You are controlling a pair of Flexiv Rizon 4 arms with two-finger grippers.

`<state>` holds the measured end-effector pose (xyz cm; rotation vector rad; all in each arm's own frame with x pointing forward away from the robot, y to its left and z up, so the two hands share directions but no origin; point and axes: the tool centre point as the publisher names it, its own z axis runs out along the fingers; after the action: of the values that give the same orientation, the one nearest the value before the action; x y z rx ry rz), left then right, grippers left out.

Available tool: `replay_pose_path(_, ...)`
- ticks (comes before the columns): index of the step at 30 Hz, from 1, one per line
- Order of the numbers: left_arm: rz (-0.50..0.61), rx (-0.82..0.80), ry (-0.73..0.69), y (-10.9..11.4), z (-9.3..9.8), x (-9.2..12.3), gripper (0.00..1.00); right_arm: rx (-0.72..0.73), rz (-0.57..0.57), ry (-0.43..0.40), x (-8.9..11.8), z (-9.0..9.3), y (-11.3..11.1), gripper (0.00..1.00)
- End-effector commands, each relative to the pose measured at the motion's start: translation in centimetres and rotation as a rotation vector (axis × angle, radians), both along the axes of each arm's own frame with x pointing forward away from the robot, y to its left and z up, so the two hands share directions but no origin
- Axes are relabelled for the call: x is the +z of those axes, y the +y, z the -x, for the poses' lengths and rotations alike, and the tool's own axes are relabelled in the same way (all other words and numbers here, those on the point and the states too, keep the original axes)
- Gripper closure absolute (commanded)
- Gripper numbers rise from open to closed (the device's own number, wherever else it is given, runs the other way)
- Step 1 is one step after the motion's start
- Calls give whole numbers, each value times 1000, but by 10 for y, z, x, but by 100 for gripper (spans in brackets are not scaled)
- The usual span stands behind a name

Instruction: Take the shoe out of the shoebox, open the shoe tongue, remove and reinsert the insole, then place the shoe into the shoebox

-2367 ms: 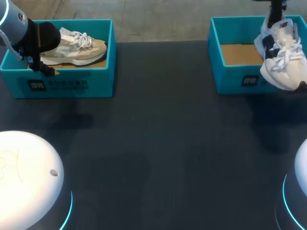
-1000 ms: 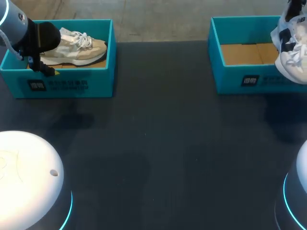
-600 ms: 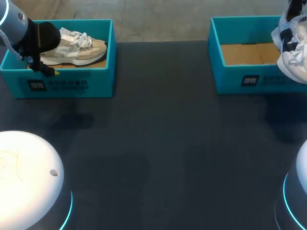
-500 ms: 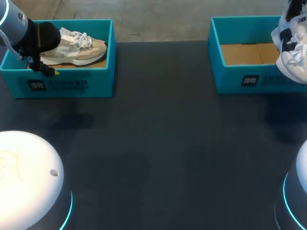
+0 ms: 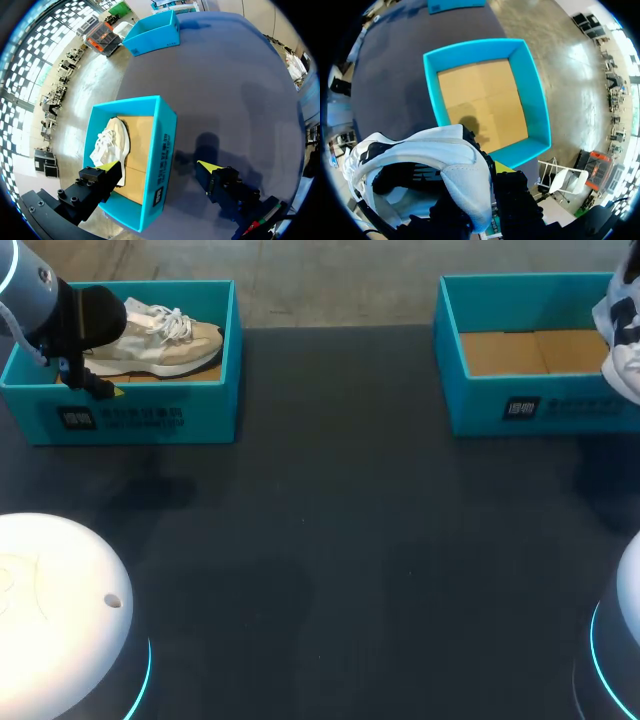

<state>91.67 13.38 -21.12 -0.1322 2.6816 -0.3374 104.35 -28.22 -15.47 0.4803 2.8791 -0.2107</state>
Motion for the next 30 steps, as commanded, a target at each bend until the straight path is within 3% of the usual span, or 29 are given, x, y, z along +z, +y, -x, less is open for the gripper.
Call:
replay_pose_path(1, -3, 1, 0, 0, 1, 0, 0, -55, 6, 12, -2, -6, -6, 100)
replay_pose_path(6, -3, 1, 0, 0, 1, 0, 0, -205, 4, 0, 2, -8, -18, 100)
replay_pose_path(15, -3, 1, 0, 0, 1, 0, 0, -637, -105, -103, 9, -9, -43, 100)
replay_pose_path(22, -3, 1, 0, 0, 1, 0, 0, -850, -120, -162, 9, -1, -42, 100)
replay_pose_path(28, -3, 1, 0, 0, 1, 0, 0, -1051, -36, -178, 10, 10, -39, 100)
replay_pose_path(30, -3, 1, 0, 0, 1, 0, 0, -1029, -28, -183, 11, 12, -37, 100)
